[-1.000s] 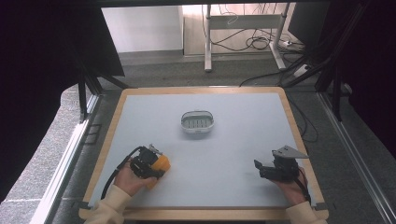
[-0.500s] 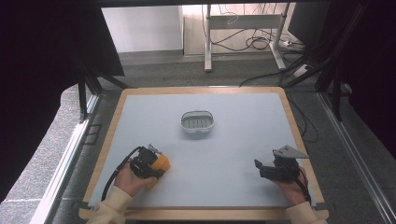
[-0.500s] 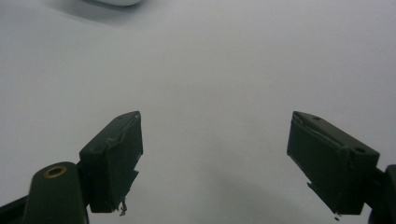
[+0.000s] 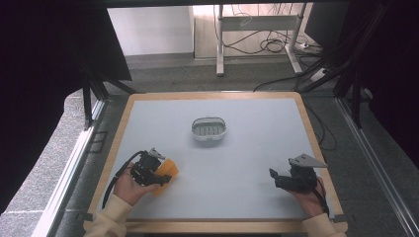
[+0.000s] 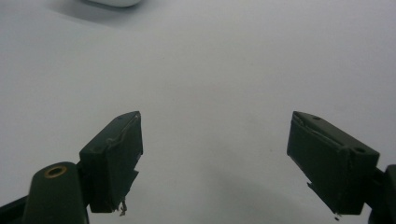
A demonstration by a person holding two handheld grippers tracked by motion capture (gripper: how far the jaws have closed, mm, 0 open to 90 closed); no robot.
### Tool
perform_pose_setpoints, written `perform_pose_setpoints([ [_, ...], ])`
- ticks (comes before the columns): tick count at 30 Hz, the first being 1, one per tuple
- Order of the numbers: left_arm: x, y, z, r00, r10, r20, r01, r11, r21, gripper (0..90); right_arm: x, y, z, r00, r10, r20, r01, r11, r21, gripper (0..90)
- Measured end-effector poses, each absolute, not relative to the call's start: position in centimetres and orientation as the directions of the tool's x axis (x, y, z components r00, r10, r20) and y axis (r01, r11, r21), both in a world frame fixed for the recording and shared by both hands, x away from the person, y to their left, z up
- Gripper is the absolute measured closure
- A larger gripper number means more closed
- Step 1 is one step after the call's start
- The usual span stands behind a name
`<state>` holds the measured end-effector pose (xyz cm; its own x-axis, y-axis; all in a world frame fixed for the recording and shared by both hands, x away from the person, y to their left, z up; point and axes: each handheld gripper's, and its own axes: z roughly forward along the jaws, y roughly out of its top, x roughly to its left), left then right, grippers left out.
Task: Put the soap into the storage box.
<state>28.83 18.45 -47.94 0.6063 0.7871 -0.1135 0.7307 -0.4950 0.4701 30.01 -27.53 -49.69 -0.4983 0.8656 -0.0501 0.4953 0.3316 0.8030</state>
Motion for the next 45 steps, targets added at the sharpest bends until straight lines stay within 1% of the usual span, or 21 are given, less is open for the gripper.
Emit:
perform_pose_setpoints([
  [18, 30.3, 20.1, -45.7, 0.662, 0.741, -0.113, 0.69, -0.544, 0.478, 61.5, 30.0, -27.5, -49.8, -0.499, 0.865, -0.048, 0.498, 0.332, 0.801, 18.5],
  [25, 30.8, 20.1, -45.3, 0.678, 0.728, -0.1, 0.676, -0.565, 0.472, 61.5, 30.0, -27.5, -49.8, -0.502, 0.864, -0.05, 0.499, 0.336, 0.799, 18.5],
  [39, 31.7, 19.9, -44.6, 0.722, 0.683, -0.108, 0.635, -0.593, 0.495, 61.5, 30.0, -27.5, -49.9, -0.498, 0.865, -0.05, 0.503, 0.335, 0.797, 18.4],
  [45, 32.2, 19.7, -44.0, 0.737, 0.67, -0.092, 0.614, -0.606, 0.505, 61.5, 30.0, -27.5, -49.9, -0.497, 0.866, -0.05, 0.504, 0.335, 0.796, 18.5],
])
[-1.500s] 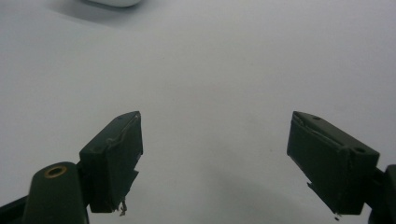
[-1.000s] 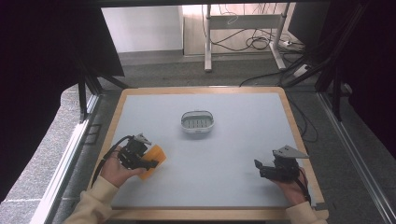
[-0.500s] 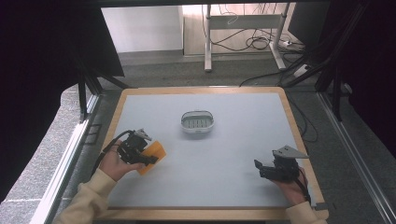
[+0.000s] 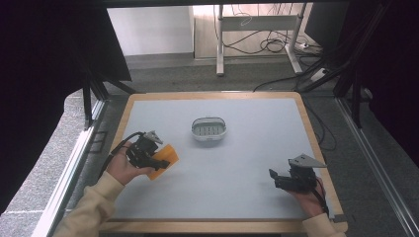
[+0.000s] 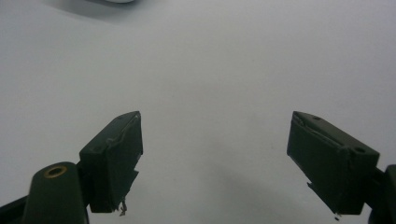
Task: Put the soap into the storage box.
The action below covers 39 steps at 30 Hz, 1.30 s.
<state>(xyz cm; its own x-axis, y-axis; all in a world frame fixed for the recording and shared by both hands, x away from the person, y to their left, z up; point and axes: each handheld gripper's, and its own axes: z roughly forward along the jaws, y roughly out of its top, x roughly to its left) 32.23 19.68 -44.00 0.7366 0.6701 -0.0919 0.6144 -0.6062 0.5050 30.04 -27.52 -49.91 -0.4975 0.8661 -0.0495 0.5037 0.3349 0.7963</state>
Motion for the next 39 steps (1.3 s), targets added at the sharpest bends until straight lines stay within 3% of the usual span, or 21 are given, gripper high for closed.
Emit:
perform_pose_setpoints([
  [39, 37.3, 16.8, -41.1, 0.822, 0.569, -0.005, 0.483, -0.693, 0.534, 61.5, 30.0, -27.7, -49.9, -0.495, 0.868, -0.048, 0.503, 0.331, 0.798, 18.5],
])
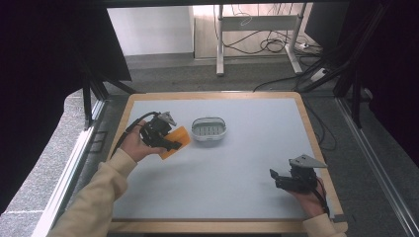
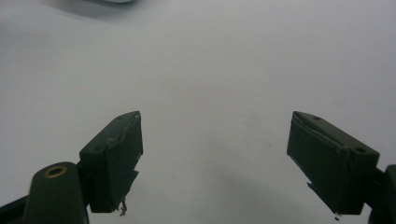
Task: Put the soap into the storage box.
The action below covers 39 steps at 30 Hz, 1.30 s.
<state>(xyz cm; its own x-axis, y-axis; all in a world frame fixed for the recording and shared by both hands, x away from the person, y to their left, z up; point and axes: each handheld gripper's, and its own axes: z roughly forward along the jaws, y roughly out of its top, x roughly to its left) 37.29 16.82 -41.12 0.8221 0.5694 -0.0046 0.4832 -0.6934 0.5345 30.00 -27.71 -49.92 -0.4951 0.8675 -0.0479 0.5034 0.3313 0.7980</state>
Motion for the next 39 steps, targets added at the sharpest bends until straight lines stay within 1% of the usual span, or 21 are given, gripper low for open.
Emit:
perform_pose_setpoints([
  [17, 39.1, 14.7, -40.2, 0.848, 0.528, 0.041, 0.428, -0.73, 0.533, 61.5, 30.0, -27.7, -50.0, -0.496, 0.867, -0.046, 0.505, 0.331, 0.797, 18.5],
  [21, 39.6, 14.5, -39.7, 0.851, 0.522, 0.058, 0.422, -0.745, 0.518, 61.5, 29.9, -27.8, -49.9, -0.496, 0.867, -0.046, 0.503, 0.331, 0.798, 18.6],
  [28, 40.8, 14.4, -38.9, 0.849, 0.525, 0.059, 0.418, -0.736, 0.533, 61.5, 29.9, -27.7, -50.0, -0.496, 0.867, -0.043, 0.505, 0.328, 0.798, 18.6],
  [39, 42.3, 13.6, -38.2, 0.859, 0.506, 0.073, 0.395, -0.748, 0.533, 61.5, 29.9, -27.8, -50.0, -0.497, 0.867, -0.041, 0.506, 0.328, 0.798, 18.6],
])
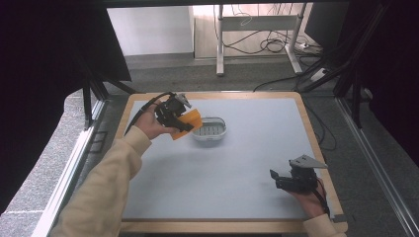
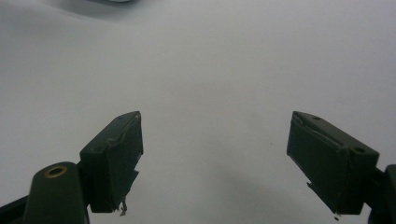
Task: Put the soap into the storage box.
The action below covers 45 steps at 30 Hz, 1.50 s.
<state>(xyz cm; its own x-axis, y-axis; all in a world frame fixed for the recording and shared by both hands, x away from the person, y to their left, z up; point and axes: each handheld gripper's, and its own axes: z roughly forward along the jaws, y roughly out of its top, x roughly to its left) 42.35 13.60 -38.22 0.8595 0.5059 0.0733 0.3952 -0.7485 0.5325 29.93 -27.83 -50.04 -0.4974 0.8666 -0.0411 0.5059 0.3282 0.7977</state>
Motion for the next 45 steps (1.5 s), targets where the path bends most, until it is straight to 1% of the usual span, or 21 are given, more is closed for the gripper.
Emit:
perform_pose_setpoints([
  [5, 43.1, 13.2, -38.4, 0.859, 0.506, 0.077, 0.401, -0.759, 0.513, 61.5, 29.9, -27.9, -50.0, -0.494, 0.868, -0.038, 0.508, 0.324, 0.798, 18.6],
  [10, 43.6, 13.1, -38.5, 0.86, 0.506, 0.071, 0.404, -0.758, 0.512, 61.5, 29.9, -27.9, -50.0, -0.495, 0.868, -0.038, 0.508, 0.324, 0.798, 18.6],
  [20, 45.0, 12.9, -38.8, 0.874, 0.48, 0.081, 0.382, -0.779, 0.497, 61.5, 29.9, -28.0, -50.1, -0.492, 0.87, -0.037, 0.509, 0.322, 0.799, 18.6],
  [31, 46.9, 13.0, -38.8, 0.874, 0.478, 0.092, 0.37, -0.775, 0.512, 61.5, 29.9, -28.0, -50.1, -0.488, 0.872, -0.036, 0.512, 0.319, 0.798, 18.6],
  [35, 47.7, 12.9, -39.1, 0.876, 0.476, 0.074, 0.376, -0.772, 0.513, 61.5, 30.0, -28.1, -50.1, -0.49, 0.871, -0.039, 0.514, 0.324, 0.794, 18.6],
  [40, 48.7, 12.2, -39.8, 0.894, 0.442, 0.075, 0.351, -0.793, 0.498, 61.5, 30.0, -28.1, -50.2, -0.487, 0.873, -0.037, 0.516, 0.321, 0.794, 18.6],
  [45, 49.3, 11.1, -40.2, 0.912, 0.407, 0.06, 0.323, -0.799, 0.507, 61.5, 30.0, -28.2, -50.2, -0.487, 0.873, -0.037, 0.518, 0.322, 0.792, 18.6],
])
